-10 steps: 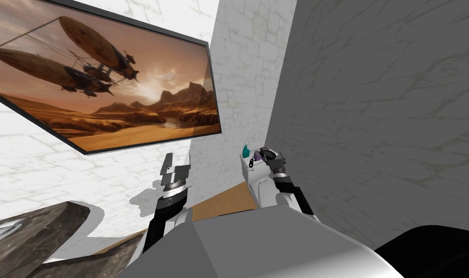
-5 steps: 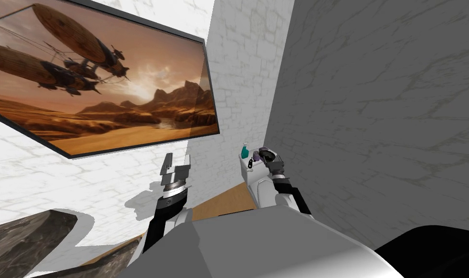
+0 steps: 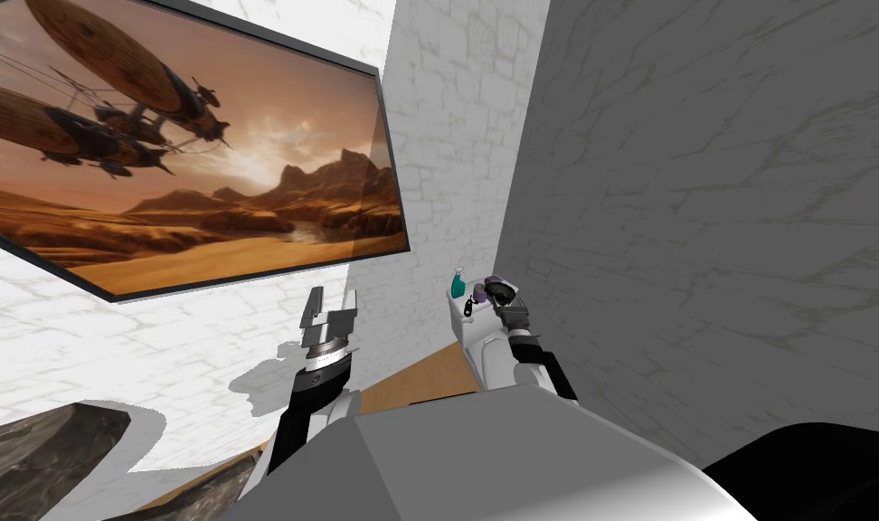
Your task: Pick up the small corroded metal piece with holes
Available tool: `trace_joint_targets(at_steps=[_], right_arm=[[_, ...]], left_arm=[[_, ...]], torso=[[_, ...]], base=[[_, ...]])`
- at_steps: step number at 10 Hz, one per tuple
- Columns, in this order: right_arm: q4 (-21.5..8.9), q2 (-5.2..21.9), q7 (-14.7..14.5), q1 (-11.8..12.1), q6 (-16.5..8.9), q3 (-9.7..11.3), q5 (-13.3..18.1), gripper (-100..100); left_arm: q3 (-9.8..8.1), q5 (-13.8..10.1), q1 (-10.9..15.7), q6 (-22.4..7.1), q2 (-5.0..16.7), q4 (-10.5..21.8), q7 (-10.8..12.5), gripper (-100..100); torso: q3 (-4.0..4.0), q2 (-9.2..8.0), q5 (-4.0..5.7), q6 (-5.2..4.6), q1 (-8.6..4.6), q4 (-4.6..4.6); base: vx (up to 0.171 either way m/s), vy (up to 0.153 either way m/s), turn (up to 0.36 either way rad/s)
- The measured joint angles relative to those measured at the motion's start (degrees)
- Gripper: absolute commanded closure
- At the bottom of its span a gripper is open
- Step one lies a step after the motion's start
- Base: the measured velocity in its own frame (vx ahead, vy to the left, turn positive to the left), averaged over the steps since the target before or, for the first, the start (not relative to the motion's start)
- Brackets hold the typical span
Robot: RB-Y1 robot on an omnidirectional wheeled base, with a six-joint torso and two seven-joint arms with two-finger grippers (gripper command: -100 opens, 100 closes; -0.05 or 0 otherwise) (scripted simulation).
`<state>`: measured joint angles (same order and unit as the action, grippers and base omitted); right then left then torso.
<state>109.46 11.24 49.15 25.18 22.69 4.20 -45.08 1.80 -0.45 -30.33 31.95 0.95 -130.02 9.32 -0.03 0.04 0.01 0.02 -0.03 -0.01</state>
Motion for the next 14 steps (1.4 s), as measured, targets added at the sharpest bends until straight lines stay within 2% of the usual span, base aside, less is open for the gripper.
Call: trace_joint_targets(at_steps=[1, 4, 14], right_arm=[[-1.87, 0.24, 1.73, -0.84, 0.3, 0.36, -1.42, -100], [-3.7, -0.21, 5.32, -1.54, -0.31, 1.01, -4.42, -100], [-14.28, -1.9, 19.98, -7.06, -2.51, 4.87, -17.34, -100]], left_arm=[[0.0, 0.0, 0.0, 0.0, 0.0, 0.0, 0.0, 0], [0.0, 0.0, 0.0, 0.0, 0.0, 0.0, 0.0, 0], [0.0, 0.0, 0.0, 0.0, 0.0, 0.0, 0.0, 0]], torso=[[0.0, 0.01, 0.0, 0.0, -0.01, 0.0], [0.02, -0.04, 0.0, -0.01, 0.0, 0.01], [-0.09, 0.11, 0.06, 0.11, -0.01, -0.06]], base=[[0.01, -0.007, 0.001], [0.003, -0.008, 0.011], [-0.009, -0.008, 0.047]])
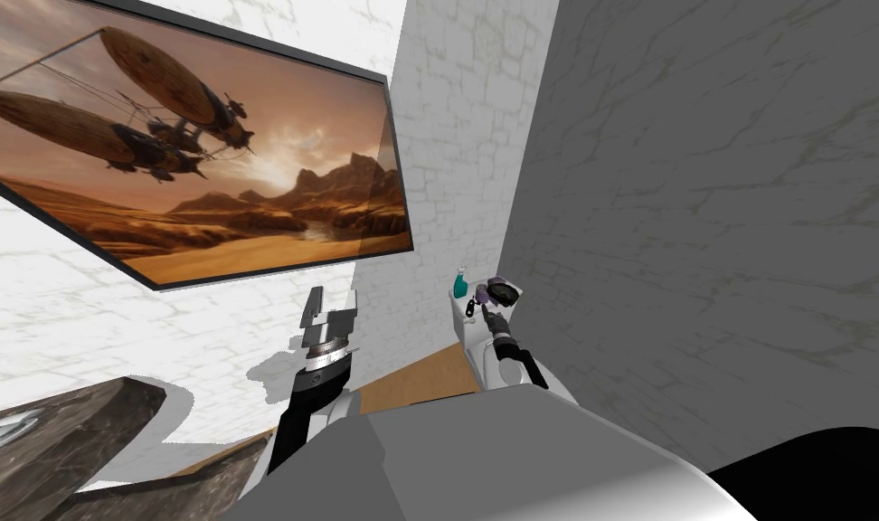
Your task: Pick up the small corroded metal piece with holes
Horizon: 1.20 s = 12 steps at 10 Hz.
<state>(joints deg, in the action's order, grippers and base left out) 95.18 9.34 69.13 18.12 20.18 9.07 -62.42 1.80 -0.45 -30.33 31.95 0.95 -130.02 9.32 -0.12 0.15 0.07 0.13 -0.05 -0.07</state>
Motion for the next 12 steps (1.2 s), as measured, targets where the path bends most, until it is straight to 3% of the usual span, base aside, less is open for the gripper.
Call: trace_joint_targets(at_steps=[5, 9, 12], right_arm=[[-4.65, -1.34, 5.94, -3.23, -1.36, 1.58, -5.18, -100], [-8.87, -1.91, 12.68, -5.65, -1.7, 4.12, -9.71, -100], [-10.75, -2.67, 15.36, -7.25, -2.73, 4.56, -12.62, -100]], left_arm=[[0.0, 0.0, 0.0, 0.0, 0.0, 0.0, 0.0, 0], [0.0, 0.0, 0.0, 0.0, 0.0, 0.0, 0.0, 0], [0.0, 0.0, -0.01, 0.0, 0.0, 0.0, 0.0, 0]], torso=[[-0.01, 0.02, 0.0, 0.0, 0.01, 0.0], [-0.02, 0.04, -0.01, -0.02, 0.01, -0.01], [-0.05, 0.09, -0.01, -0.02, 0.02, -0.02]], base=[[-0.012, -0.007, 0.067], [-0.005, -0.006, 0.067], [0.011, -0.002, 0.034]])
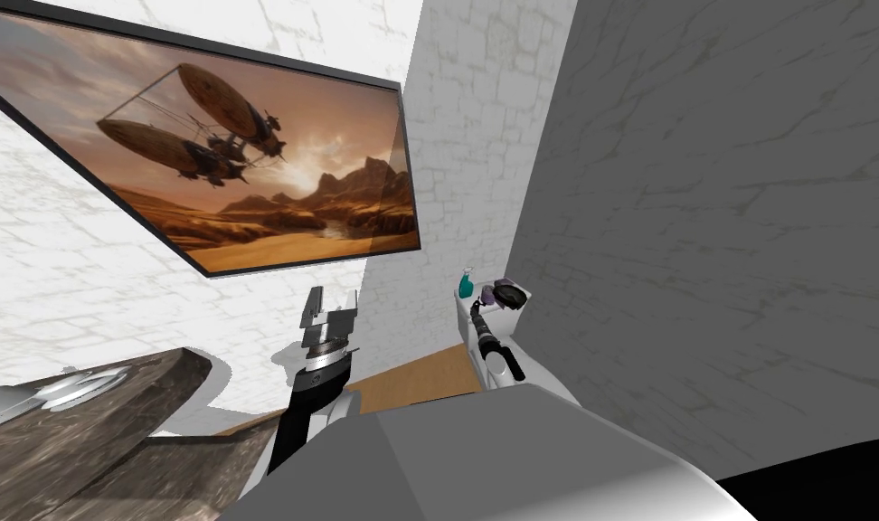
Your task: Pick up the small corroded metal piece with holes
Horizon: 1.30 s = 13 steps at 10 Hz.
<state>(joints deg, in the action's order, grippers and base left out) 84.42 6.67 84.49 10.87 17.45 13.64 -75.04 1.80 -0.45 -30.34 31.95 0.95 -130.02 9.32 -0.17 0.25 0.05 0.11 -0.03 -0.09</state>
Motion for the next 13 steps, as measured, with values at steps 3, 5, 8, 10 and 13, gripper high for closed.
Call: trace_joint_targets(at_steps=[3, 5, 8, 10, 13], right_arm=[[-0.74, -0.09, 1.25, -0.56, -0.04, 0.34, -0.78, -100], [-0.67, -1.01, 1.13, -0.13, 0.65, -1.8, -0.55, -100], [-0.75, -2.44, 0.96, 0.37, 1.76, -6.75, -0.38, -100], [0.02, -3.6, 0.15, 0.92, 1.76, -9.44, -0.92, -100], [-0.37, -5.61, -1.04, 1.09, 2.66, -14.6, -0.89, -100]], left_arm=[[0.0, 0.0, 0.0, 0.0, 0.0, 0.0, 0.0, 0], [0.01, 0.0, 0.02, 0.0, 0.0, 0.0, 0.0, 0], [0.0, 0.0, 0.01, 0.0, 0.0, 0.0, 0.0, 0], [0.0, 0.0, 0.01, 0.0, 0.0, 0.0, 0.0, 0], [-0.01, 0.0, 0.01, 0.0, 0.01, 0.0, 0.0, 0]], torso=[[0.02, -0.03, 0.0, -0.01, 0.0, 0.01], [0.09, -0.16, 0.02, 0.04, -0.1, 0.04], [0.15, -0.27, 0.03, 0.0, -0.18, 0.06], [0.1, -0.17, 0.02, 0.01, -0.1, 0.04], [0.0, 0.09, 0.07, 0.22, -0.27, 0.11]], base=[[-0.003, -0.005, 0.087], [-0.041, -0.04, 0.449], [-0.053, -0.037, 0.265], [-0.039, -0.022, 0.326], [-0.06, -0.037, 0.382]])
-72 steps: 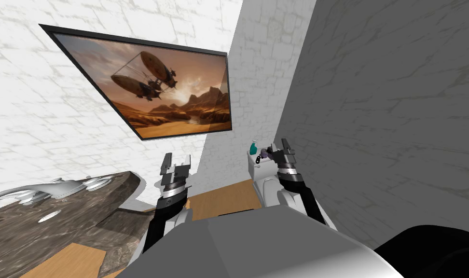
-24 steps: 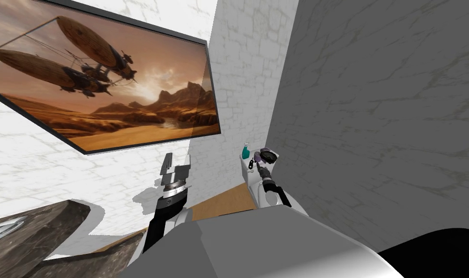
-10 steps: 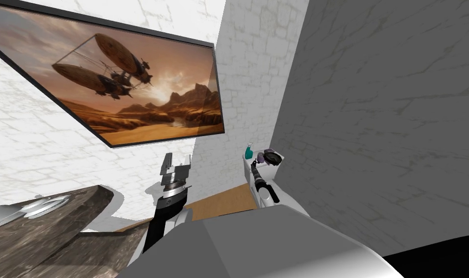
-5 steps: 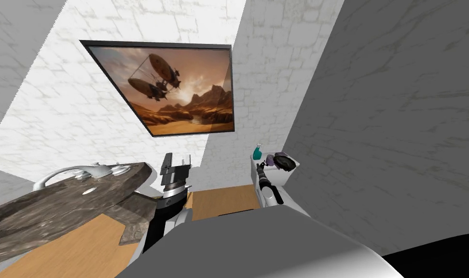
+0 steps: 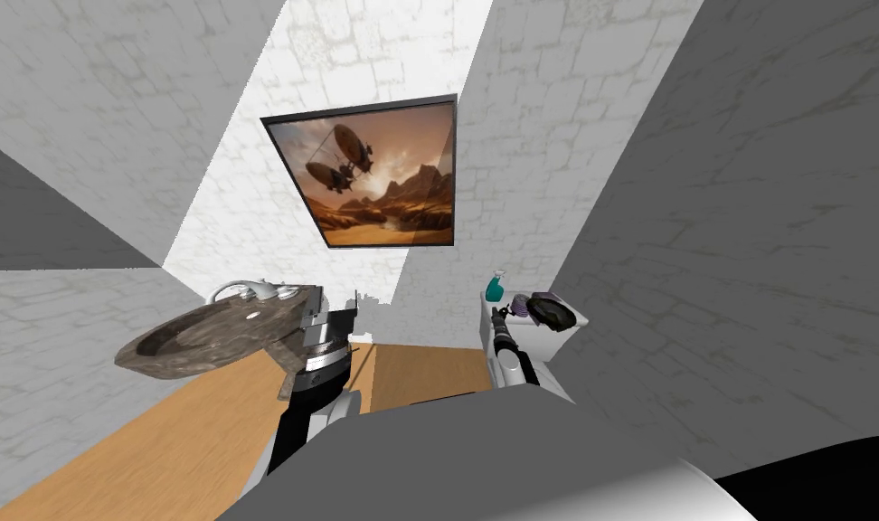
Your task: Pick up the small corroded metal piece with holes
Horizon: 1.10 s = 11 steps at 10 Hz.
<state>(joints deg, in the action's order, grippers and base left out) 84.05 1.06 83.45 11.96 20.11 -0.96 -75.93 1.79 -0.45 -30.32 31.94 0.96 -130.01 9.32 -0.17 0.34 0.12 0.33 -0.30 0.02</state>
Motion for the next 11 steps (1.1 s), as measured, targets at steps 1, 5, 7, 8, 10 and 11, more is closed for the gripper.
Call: trace_joint_targets(at_steps=[1, 5, 7, 8, 10, 11], right_arm=[[0.28, -0.67, 0.51, 0.7, 1.02, -1.01, 0.54, -100], [1.39, -1.08, -0.16, 1.4, 0.66, -2.37, 0.04, 100], [1.44, -1.08, -0.16, 1.35, 0.64, -2.34, 0.05, 100], [1.44, -1.08, -0.16, 1.35, 0.64, -2.33, 0.05, 0], [1.01, -0.52, 0.25, 1.07, 0.57, -1.38, 0.2, 100], [0.21, 0.64, 1.62, 0.85, 0.94, 0.69, 0.84, 100]], left_arm=[[0.0, 0.0, 0.0, 0.0, 0.0, 0.0, 0.0, 0], [0.0, 0.0, -0.02, 0.0, 0.0, 0.0, 0.0, 0], [0.0, 0.0, -0.02, 0.0, 0.0, 0.0, 0.0, 0], [0.0, 0.0, -0.02, 0.0, 0.0, 0.0, 0.0, 0], [-0.01, 0.0, -0.04, 0.01, 0.0, 0.0, 0.0, 0], [-0.01, 0.0, -0.04, 0.01, 0.0, -0.01, 0.0, 0]], torso=[[-0.05, 0.09, 0.0, -0.01, 0.01, -0.02], [-0.21, 0.34, -0.03, 0.0, 0.17, -0.09], [-0.25, 0.38, -0.01, -0.05, 0.13, -0.13], [-0.25, 0.39, -0.01, -0.05, 0.12, -0.13], [-0.31, 0.49, -0.02, -0.13, 0.15, -0.16], [-0.35, 0.54, -0.01, -0.13, 0.2, -0.19]], base=[[-0.027, -0.02, 0.112], [-0.002, -0.002, 0.0], [0.0, 0.0, 0.0], [0.0, 0.0, 0.0], [0.045, 0.02, -0.337], [0.061, 0.031, -0.405]])
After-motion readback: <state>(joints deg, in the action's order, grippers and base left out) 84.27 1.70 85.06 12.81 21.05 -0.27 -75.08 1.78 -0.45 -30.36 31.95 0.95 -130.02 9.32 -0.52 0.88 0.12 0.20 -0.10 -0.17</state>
